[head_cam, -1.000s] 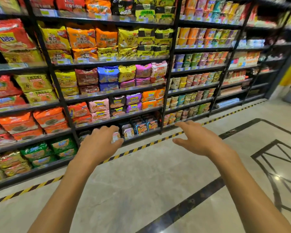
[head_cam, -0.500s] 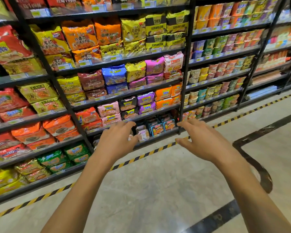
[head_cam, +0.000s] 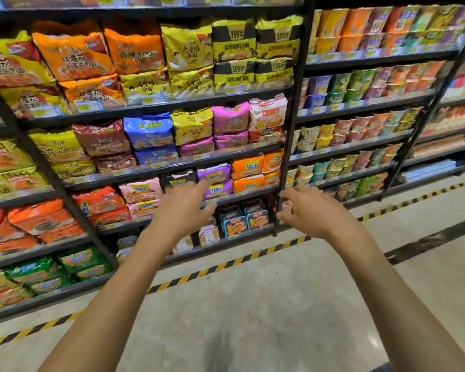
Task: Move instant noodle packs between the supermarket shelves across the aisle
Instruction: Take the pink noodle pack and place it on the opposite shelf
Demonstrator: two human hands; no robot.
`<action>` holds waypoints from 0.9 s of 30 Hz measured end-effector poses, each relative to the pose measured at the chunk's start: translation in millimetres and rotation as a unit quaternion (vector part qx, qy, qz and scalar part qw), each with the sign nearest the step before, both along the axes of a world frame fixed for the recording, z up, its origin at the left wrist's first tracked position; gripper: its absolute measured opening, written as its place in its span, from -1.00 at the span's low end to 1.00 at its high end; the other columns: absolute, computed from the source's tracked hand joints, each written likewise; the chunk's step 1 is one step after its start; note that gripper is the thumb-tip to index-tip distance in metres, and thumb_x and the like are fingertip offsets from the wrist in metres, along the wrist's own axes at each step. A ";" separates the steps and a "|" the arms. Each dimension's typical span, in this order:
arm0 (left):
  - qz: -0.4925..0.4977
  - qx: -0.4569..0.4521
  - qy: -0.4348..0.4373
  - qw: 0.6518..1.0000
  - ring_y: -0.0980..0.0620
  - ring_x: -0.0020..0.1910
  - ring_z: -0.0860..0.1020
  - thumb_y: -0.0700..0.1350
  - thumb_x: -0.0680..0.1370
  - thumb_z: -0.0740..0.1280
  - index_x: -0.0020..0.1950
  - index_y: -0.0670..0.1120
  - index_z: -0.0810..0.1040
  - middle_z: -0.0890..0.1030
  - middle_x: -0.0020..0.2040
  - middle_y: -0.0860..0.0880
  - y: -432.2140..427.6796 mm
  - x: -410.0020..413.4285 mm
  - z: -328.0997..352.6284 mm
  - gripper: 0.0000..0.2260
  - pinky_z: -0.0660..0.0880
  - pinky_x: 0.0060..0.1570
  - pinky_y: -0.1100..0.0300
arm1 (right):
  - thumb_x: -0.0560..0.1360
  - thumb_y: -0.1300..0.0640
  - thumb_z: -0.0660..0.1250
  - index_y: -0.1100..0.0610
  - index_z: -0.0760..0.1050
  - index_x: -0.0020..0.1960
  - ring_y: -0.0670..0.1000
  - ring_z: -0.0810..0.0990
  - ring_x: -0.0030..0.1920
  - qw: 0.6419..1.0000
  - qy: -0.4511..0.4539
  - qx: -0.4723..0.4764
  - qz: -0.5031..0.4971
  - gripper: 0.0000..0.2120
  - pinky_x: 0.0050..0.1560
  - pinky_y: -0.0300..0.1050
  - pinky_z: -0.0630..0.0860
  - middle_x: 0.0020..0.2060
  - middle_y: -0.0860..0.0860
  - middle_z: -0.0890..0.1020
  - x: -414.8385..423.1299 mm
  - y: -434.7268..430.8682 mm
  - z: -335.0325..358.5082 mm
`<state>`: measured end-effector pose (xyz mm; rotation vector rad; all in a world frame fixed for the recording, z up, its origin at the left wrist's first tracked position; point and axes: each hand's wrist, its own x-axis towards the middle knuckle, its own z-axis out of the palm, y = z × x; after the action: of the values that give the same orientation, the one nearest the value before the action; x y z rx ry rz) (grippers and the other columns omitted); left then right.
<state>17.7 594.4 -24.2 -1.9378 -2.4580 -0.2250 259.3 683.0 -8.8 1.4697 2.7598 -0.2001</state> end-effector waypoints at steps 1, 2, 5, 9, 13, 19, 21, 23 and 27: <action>0.004 -0.007 0.007 1.000 -0.14 0.28 0.52 0.14 0.66 0.19 0.52 0.03 0.31 0.53 0.36 -0.09 16.8 1.2 -3.4 -0.55 0.49 0.11 -0.04 | 0.61 -0.15 0.23 0.01 0.25 0.54 0.13 0.38 0.41 1.000 -0.002 0.000 0.003 -0.45 0.27 0.12 0.44 0.47 0.04 0.34 0.3 17.5 -2.6; 0.006 -0.011 0.007 1.000 -0.16 0.31 0.51 0.14 0.66 0.19 0.53 0.03 0.31 0.52 0.38 -0.10 32.7 1.6 -7.3 -0.55 0.48 0.11 -0.04 | 0.61 -0.15 0.23 0.01 0.25 0.53 0.13 0.38 0.41 1.000 -0.001 -0.001 0.006 -0.45 0.27 0.12 0.44 0.47 0.05 0.35 0.8 33.7 -5.2; 0.011 -0.010 -0.013 1.000 -0.16 0.37 0.46 0.10 0.66 0.20 0.55 0.05 0.28 0.49 0.41 -0.10 77.7 -1.6 -17.2 -0.53 0.46 0.18 -0.08 | 0.61 -0.15 0.22 0.01 0.26 0.53 0.14 0.37 0.41 1.000 -0.005 -0.011 0.005 -0.46 0.26 0.11 0.44 0.45 0.06 0.37 1.6 76.1 -15.3; 0.008 -0.015 -0.017 1.000 -0.16 0.36 0.44 0.08 0.66 0.21 0.57 0.03 0.27 0.49 0.39 -0.10 136.2 -2.0 -30.8 -0.53 0.45 0.20 -0.07 | 0.61 -0.16 0.21 -0.01 0.27 0.52 0.10 0.40 0.37 1.000 -0.009 -0.029 -0.002 -0.47 0.20 0.05 0.46 0.41 0.03 0.39 0.5 134.3 -28.9; -0.017 0.003 -0.011 1.000 -0.14 0.33 0.47 0.07 0.66 0.21 0.55 0.01 0.30 0.52 0.38 -0.07 194.8 -2.9 -46.6 -0.54 0.47 0.17 -0.06 | 0.60 -0.17 0.23 -0.02 0.24 0.53 0.12 0.40 0.39 0.999 -0.021 -0.048 -0.015 -0.45 0.20 0.09 0.48 0.45 0.02 0.36 -4.1 190.7 -38.1; -0.035 0.019 -0.017 0.999 -0.15 0.27 0.51 0.06 0.64 0.23 0.51 0.00 0.34 0.56 0.30 -0.08 301.2 -24.6 -62.5 -0.56 0.49 0.12 -0.07 | 0.60 -0.14 0.24 0.00 0.28 0.50 0.11 0.42 0.36 0.998 -0.019 -0.048 -0.026 -0.48 0.21 0.10 0.51 0.41 0.05 0.42 -23.0 288.9 -41.2; -0.035 0.017 -0.013 0.999 -0.17 0.24 0.51 0.07 0.64 0.22 0.51 -0.01 0.34 0.55 0.24 -0.10 340.7 -35.7 -64.3 -0.56 0.50 0.06 -0.07 | 0.60 -0.15 0.24 0.02 0.31 0.48 0.11 0.42 0.35 0.998 -0.024 -0.043 -0.029 -0.49 0.20 0.10 0.51 0.39 0.06 0.43 -33.3 323.9 -39.9; -0.042 0.022 -0.018 0.999 -0.20 0.25 0.51 0.06 0.65 0.22 0.51 -0.02 0.34 0.55 0.25 -0.12 379.4 -46.1 -64.8 -0.56 0.53 0.08 -0.11 | 0.59 -0.17 0.24 0.02 0.32 0.47 0.13 0.43 0.35 0.998 -0.036 -0.043 -0.033 -0.49 0.21 0.12 0.51 0.39 0.06 0.42 -44.6 357.6 -37.9; -0.051 0.034 -0.055 0.997 -0.20 0.36 0.47 0.04 0.62 0.27 0.51 -0.05 0.37 0.52 0.38 -0.13 446.5 -64.4 -72.8 -0.53 0.51 0.19 -0.15 | 0.60 -0.16 0.24 0.02 0.32 0.46 0.15 0.44 0.33 0.998 -0.034 -0.047 -0.030 -0.50 0.19 0.09 0.49 0.34 0.09 0.44 -61.8 418.2 -42.2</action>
<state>-46.7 1040.9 -96.9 -2.0792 -2.3816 -0.4228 197.6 1101.2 -51.0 1.5071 2.6179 -0.2704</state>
